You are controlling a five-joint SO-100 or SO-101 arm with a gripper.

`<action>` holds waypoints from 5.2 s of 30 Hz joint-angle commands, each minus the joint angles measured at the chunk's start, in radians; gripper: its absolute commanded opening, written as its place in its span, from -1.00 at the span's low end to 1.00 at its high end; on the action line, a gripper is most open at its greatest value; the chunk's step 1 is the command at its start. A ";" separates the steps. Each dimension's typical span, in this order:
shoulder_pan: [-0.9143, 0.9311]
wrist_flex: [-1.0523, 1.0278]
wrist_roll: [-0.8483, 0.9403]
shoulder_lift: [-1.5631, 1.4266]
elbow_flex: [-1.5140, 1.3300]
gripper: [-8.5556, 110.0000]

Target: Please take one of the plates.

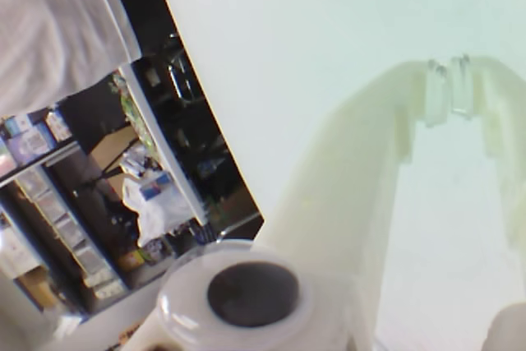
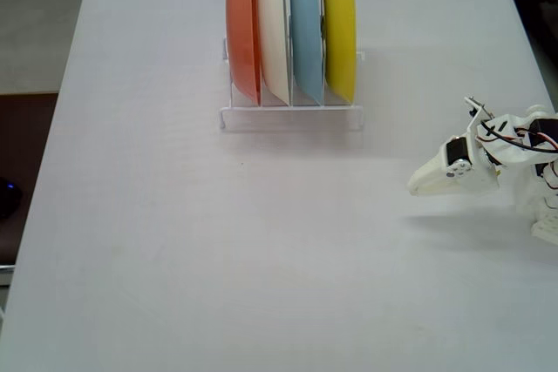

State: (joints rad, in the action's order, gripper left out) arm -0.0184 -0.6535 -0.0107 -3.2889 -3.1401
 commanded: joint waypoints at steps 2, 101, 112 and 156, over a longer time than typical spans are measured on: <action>-0.005 -0.005 -0.012 -0.023 0.031 -0.86; 0.509 -0.106 1.003 1.391 1.787 -0.45; 0.499 -0.106 0.966 1.434 1.790 -0.50; 0.520 -0.313 0.638 1.397 2.341 -0.86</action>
State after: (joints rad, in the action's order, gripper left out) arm 0.5231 -0.9787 0.6719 -1.7917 -0.9097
